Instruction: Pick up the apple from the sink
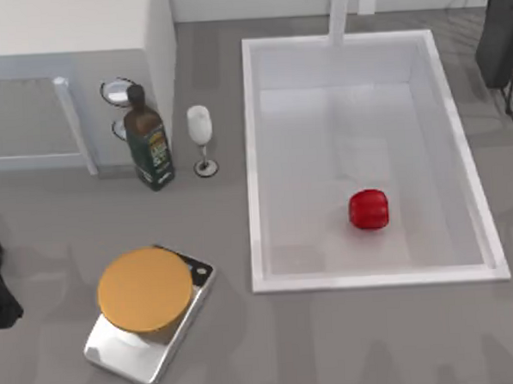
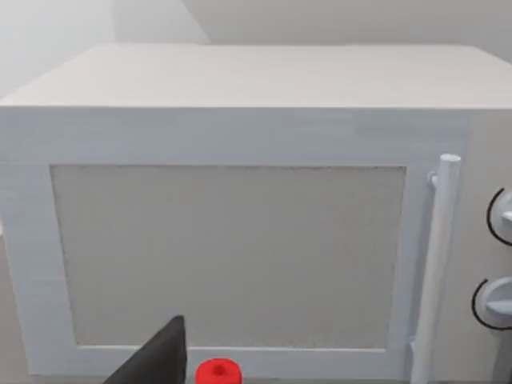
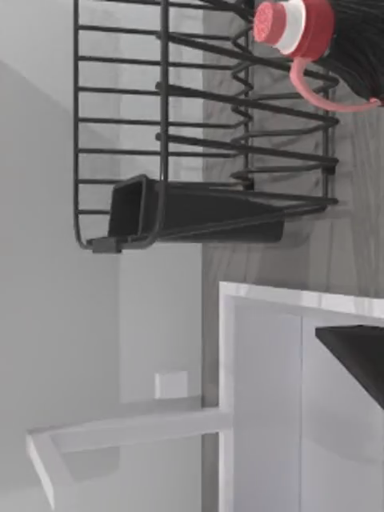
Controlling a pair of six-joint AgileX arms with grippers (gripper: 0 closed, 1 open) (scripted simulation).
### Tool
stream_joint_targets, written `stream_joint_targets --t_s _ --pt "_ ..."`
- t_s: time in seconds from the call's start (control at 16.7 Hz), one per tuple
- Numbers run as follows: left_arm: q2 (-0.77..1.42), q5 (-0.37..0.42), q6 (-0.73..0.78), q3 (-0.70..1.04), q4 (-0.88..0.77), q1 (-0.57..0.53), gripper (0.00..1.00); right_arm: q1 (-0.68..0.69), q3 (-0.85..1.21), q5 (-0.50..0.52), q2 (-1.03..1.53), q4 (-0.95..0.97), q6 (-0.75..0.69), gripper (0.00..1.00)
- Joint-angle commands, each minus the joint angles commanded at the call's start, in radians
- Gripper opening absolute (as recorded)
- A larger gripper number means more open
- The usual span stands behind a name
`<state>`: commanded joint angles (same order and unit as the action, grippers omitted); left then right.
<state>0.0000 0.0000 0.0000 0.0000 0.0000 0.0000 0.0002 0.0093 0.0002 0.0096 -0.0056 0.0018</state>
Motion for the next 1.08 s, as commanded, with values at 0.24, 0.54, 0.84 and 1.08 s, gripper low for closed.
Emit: stream_joint_targets --t_s 0.24,0.54,0.84,1.08 --pt "0.0 0.0 0.0 0.0 0.0 0.0 1.0 0.006 0.126 0.002 0.136 -0.079 0.025 1.0" --pt "0.0 0.0 0.0 0.0 0.0 0.0 1.0 0.039 0.439 0.006 0.489 -0.284 0.091 1.0" --pt "0.0 0.0 0.0 0.0 0.0 0.0 1.0 0.105 0.839 0.009 0.958 -0.547 0.181 1.0" --pt "0.0 0.0 0.0 0.0 0.0 0.0 1.0 0.179 1.174 0.01 1.363 -0.759 0.257 1.0"
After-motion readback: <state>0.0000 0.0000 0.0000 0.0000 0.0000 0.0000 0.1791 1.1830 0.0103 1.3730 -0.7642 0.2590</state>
